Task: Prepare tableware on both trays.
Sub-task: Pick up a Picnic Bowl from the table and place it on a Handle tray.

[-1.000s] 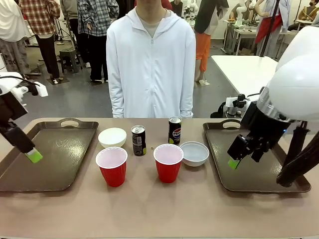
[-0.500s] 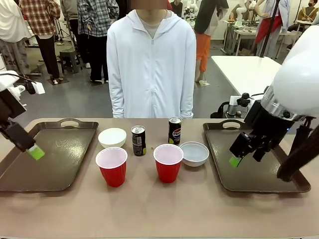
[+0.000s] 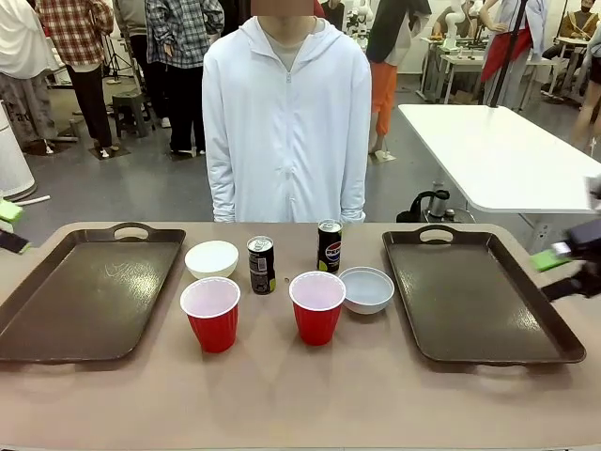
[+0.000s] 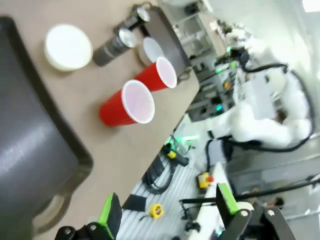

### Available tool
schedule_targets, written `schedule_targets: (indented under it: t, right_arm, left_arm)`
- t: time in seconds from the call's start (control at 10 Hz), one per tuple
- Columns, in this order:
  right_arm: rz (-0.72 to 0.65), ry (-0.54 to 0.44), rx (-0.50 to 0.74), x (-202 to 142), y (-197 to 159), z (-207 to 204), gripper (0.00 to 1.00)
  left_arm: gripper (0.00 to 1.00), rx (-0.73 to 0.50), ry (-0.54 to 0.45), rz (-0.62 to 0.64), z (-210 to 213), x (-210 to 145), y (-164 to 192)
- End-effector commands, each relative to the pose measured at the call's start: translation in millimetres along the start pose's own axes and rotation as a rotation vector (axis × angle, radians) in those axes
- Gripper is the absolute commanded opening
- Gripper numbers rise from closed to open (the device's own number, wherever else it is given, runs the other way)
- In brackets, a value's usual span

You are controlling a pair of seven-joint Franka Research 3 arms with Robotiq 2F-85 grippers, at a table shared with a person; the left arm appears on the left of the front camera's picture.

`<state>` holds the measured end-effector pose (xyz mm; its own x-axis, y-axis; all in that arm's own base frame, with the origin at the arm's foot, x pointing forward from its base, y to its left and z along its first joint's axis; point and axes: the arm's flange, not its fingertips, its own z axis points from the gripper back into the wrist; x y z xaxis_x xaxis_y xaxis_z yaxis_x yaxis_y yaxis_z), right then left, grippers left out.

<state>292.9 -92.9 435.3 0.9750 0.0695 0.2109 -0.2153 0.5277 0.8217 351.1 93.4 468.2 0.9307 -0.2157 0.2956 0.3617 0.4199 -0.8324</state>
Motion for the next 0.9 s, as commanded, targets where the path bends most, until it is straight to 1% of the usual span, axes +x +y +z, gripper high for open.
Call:
schedule_targets:
  t: [0.0, 0.1, 0.3, 0.5, 0.6, 0.7, 0.8]
  right_arm:
    - [-0.046, -0.116, 0.082, -16.7, -17.5, 33.9, 1.0]
    - [-0.054, -0.174, 0.103, -28.4, -23.1, 51.3, 1.0]
    - [-0.081, -0.308, 0.105, -42.5, -27.6, 73.0, 1.0]
    - [-0.123, -0.322, 0.073, -46.3, -30.0, 78.7, 1.0]
    - [-0.138, -0.314, 0.066, -45.4, -30.6, 75.7, 1.0]
    - [-0.147, -0.309, 0.025, -42.0, -31.2, 72.0, 1.0]
    - [-0.132, -0.311, 0.075, -51.3, -31.2, 87.6, 1.0]
  left_arm:
    - [1.0, 0.001, -0.051, 0.128, 24.4, -7.0, 24.9]
    - [1.0, -0.022, -0.081, 0.152, 35.2, -21.6, 37.4]
    - [1.0, -0.003, -0.117, 0.192, 46.6, -36.9, 49.4]
    - [1.0, 0.01, -0.162, 0.209, 55.0, -57.1, 59.7]
    - [1.0, 0.037, -0.172, 0.222, 61.8, -59.2, 61.7]
    - [1.0, 0.069, -0.188, 0.229, 66.2, -63.9, 66.2]
    - [1.0, 0.128, -0.239, 0.207, 66.6, -68.0, 64.2]
